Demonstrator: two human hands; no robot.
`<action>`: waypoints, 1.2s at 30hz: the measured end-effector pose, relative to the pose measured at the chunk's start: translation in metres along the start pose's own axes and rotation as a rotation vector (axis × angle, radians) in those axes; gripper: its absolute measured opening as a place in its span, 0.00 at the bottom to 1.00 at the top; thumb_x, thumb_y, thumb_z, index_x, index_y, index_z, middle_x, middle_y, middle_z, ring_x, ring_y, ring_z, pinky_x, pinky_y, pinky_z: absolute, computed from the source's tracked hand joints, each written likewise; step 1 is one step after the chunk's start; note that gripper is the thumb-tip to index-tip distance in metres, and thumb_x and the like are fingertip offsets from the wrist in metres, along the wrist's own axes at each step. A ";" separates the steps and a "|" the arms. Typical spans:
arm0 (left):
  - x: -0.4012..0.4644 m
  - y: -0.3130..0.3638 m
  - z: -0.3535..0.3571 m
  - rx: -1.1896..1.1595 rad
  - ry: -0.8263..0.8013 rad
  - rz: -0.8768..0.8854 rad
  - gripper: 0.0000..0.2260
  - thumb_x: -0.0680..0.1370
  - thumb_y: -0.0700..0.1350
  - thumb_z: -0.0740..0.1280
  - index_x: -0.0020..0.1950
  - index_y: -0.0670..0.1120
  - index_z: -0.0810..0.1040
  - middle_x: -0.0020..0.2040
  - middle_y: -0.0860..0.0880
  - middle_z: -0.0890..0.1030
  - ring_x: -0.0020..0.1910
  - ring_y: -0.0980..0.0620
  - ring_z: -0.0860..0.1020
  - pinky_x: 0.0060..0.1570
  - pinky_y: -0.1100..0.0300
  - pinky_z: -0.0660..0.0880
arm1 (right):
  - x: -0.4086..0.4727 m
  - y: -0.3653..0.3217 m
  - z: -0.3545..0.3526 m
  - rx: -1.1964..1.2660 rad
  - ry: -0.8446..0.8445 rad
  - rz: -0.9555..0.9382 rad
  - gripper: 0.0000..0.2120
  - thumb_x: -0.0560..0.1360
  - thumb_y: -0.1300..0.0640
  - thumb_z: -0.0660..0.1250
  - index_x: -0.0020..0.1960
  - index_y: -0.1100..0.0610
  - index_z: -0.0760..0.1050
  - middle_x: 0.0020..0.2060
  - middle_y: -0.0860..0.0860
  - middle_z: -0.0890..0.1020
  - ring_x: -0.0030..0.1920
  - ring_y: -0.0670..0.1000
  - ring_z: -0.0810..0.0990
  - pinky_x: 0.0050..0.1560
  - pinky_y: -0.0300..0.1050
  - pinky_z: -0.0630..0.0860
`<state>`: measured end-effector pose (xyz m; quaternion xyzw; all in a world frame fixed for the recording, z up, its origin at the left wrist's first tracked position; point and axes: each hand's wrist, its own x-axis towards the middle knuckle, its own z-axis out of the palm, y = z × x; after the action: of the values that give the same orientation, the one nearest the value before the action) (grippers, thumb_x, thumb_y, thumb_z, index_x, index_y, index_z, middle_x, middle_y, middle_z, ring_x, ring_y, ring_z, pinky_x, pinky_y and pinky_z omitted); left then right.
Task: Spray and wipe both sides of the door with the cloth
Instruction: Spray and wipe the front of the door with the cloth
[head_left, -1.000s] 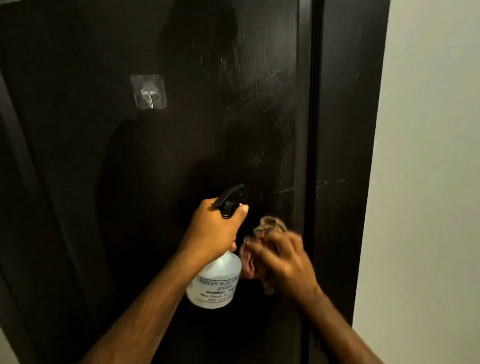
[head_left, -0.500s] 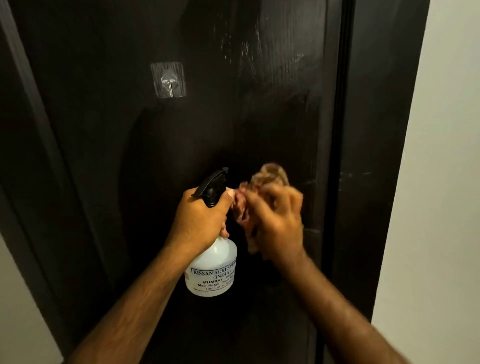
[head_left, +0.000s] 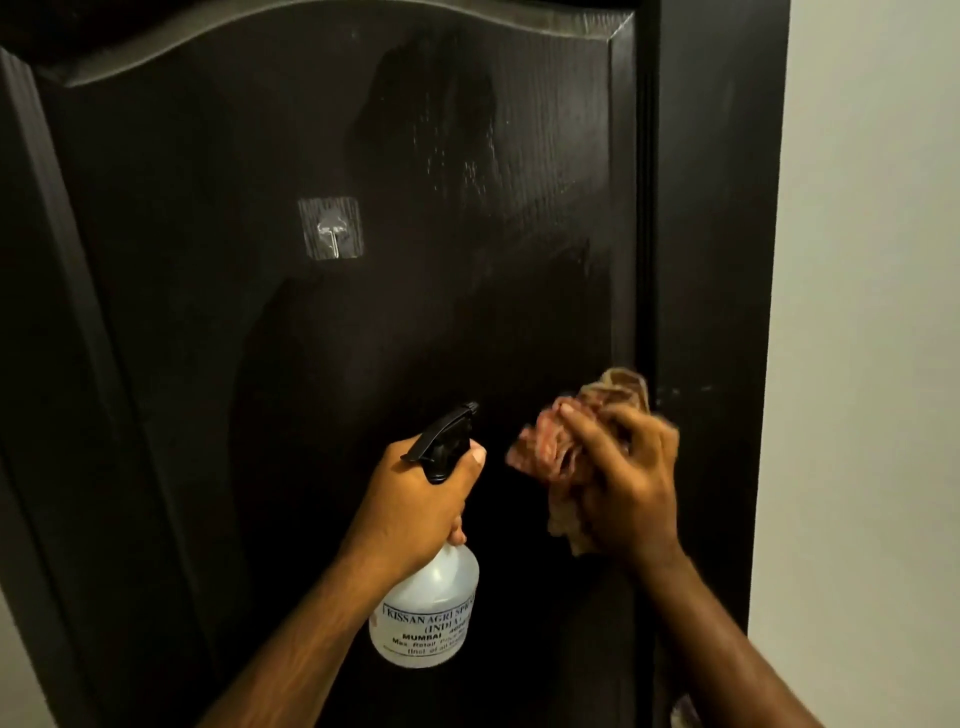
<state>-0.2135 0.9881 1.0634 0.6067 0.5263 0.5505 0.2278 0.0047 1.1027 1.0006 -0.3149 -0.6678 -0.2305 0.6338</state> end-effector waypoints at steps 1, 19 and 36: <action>0.001 0.001 0.003 -0.005 -0.011 0.004 0.08 0.82 0.51 0.71 0.49 0.47 0.84 0.23 0.50 0.76 0.23 0.50 0.78 0.34 0.51 0.83 | 0.024 0.002 -0.001 0.015 0.061 0.051 0.22 0.77 0.55 0.77 0.70 0.52 0.81 0.62 0.61 0.77 0.62 0.63 0.74 0.63 0.53 0.75; 0.004 0.011 0.022 -0.111 -0.067 0.066 0.06 0.83 0.47 0.70 0.52 0.45 0.83 0.23 0.52 0.75 0.23 0.53 0.75 0.32 0.53 0.79 | -0.090 0.025 -0.019 -0.128 -0.175 0.099 0.42 0.65 0.53 0.86 0.75 0.50 0.74 0.65 0.61 0.75 0.62 0.65 0.72 0.56 0.55 0.78; 0.011 0.006 0.014 -0.114 -0.034 0.067 0.06 0.82 0.48 0.71 0.49 0.47 0.83 0.25 0.52 0.75 0.24 0.52 0.75 0.32 0.53 0.79 | -0.036 0.037 -0.020 -0.072 0.104 0.157 0.19 0.78 0.56 0.73 0.67 0.60 0.82 0.58 0.64 0.80 0.59 0.65 0.80 0.63 0.58 0.77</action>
<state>-0.2006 1.0004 1.0696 0.6191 0.4695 0.5767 0.2524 0.0451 1.1096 0.9636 -0.3762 -0.5985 -0.2200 0.6722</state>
